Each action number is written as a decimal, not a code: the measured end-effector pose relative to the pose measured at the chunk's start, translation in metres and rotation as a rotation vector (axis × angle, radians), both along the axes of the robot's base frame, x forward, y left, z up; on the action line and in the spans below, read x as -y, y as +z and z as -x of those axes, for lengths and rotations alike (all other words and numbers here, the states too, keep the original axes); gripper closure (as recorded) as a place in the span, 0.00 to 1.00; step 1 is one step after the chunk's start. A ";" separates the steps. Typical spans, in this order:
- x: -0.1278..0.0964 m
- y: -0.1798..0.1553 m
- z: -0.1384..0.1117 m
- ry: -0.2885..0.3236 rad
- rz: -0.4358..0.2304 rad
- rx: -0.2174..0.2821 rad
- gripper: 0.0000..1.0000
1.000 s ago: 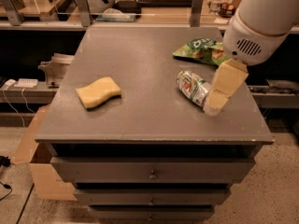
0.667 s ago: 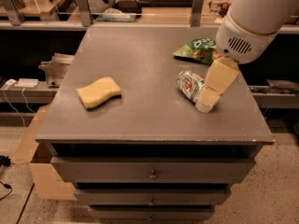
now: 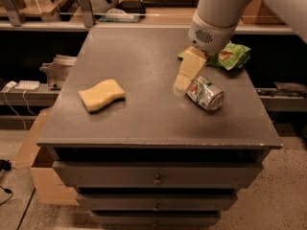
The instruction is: Place 7up can upright
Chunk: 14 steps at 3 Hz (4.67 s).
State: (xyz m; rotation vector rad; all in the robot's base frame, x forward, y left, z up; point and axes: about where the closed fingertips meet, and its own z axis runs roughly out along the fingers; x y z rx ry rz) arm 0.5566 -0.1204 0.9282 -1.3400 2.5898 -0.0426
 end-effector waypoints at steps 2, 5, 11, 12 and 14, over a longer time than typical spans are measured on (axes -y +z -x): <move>-0.013 -0.053 -0.047 -0.220 0.037 -0.099 0.00; -0.001 -0.090 -0.059 -0.330 0.085 -0.160 0.00; -0.008 -0.031 -0.052 -0.169 -0.077 -0.033 1.00; -0.023 0.001 -0.048 -0.026 -0.264 0.066 1.00; -0.049 0.049 -0.049 0.250 -0.697 0.238 1.00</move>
Offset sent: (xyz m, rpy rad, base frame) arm 0.0519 0.0120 -0.0752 -0.0790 0.1759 -0.3198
